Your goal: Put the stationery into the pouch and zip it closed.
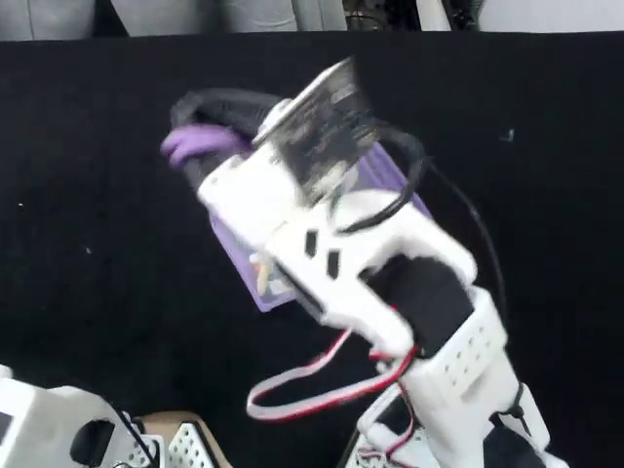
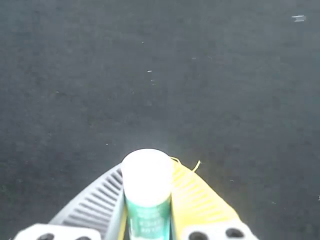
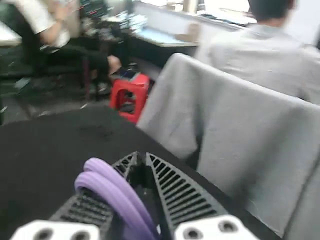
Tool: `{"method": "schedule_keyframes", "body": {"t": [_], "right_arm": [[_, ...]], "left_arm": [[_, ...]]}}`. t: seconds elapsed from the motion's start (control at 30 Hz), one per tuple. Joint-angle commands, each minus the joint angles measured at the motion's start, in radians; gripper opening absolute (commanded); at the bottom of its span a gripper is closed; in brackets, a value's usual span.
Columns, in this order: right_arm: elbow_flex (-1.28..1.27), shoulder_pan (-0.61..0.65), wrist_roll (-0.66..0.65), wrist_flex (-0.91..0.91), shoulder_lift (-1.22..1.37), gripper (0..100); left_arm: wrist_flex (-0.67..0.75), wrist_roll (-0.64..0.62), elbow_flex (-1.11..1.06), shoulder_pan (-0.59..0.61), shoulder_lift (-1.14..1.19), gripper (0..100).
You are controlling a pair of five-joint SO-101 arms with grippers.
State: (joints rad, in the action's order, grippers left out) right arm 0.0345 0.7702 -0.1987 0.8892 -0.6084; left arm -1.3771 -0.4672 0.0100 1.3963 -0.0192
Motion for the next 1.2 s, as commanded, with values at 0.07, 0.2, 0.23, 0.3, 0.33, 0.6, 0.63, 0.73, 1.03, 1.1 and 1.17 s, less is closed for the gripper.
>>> {"method": "schedule_keyframes", "body": {"t": [0.07,0.2,0.23,0.3,0.33,0.6,0.63,0.73,1.03,1.1,1.17], "right_arm": [[0.200,0.117,-0.064,0.118,0.005,1.1],[0.446,0.112,-0.071,0.153,0.082,1.1],[0.529,0.112,-0.086,0.186,0.122,1.1],[0.694,0.115,-0.120,0.256,0.220,1.1],[0.777,0.117,-0.127,0.290,0.275,1.1],[1.290,0.117,-0.127,0.446,0.714,1.1],[1.320,0.117,-0.127,0.433,0.756,1.1],[1.349,0.118,-0.127,0.379,0.832,1.1],[1.307,0.110,-0.170,0.270,0.797,1.1],[1.307,0.095,-0.186,0.316,0.769,1.1],[1.308,0.061,-0.186,0.371,0.740,1.1]], "left_arm": [[-0.005,0.005,0.048,0.018,-0.210,3],[-0.003,0.000,0.042,-0.001,-0.258,3],[0.002,0.000,0.030,-0.018,-0.265,3],[0.002,0.000,0.018,-0.048,-0.269,3],[0.002,0.000,0.015,-0.065,-0.269,3],[-0.006,0.000,0.039,-0.127,-0.310,3],[-0.006,0.000,0.038,-0.124,-0.330,3],[-0.006,0.000,0.004,-0.107,-0.405,3],[0.049,-0.006,-0.214,-0.111,-0.663,3],[0.051,-0.057,-0.245,-0.142,-0.732,3],[0.048,-0.114,-0.271,-0.197,-0.804,3]]}}
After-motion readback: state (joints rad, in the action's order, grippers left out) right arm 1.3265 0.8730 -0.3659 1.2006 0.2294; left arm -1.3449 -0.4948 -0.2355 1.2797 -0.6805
